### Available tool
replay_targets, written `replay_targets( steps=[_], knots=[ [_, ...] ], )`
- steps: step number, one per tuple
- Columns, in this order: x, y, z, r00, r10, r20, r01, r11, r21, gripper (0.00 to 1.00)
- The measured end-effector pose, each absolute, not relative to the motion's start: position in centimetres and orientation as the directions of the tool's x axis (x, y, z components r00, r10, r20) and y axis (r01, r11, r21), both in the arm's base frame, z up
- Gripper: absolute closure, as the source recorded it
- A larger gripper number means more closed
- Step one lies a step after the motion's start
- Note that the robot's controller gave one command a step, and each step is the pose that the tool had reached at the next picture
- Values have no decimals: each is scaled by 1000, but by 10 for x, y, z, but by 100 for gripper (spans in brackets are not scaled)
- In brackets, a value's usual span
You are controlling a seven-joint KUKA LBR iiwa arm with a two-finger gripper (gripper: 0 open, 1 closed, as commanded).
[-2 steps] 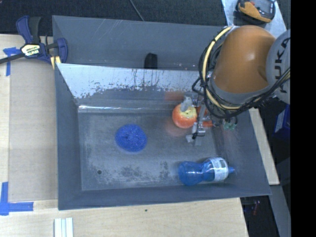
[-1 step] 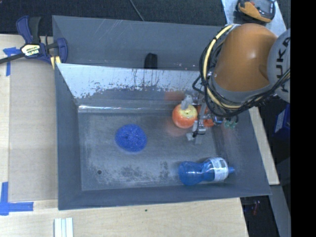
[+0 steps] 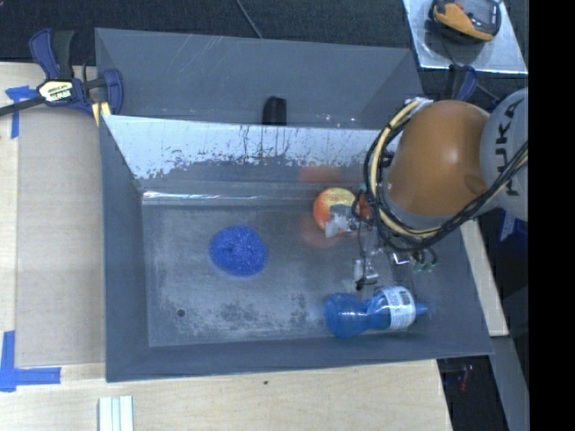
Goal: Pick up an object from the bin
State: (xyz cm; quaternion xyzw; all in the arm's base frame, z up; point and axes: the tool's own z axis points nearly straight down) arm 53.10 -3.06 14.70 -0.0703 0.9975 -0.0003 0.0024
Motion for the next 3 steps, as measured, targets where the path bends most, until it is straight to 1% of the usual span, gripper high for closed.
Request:
replay_targets(
  steps=[1, 2, 3],
  knots=[
    [491, -59, 142, -953, -302, -10, -302, 953, -5, 0],
    [486, -69, 130, -882, -470, -4, -470, 882, -2, 0],
    [487, -55, 70, -908, -418, -19, -418, 908, -9, 0]
  ],
)
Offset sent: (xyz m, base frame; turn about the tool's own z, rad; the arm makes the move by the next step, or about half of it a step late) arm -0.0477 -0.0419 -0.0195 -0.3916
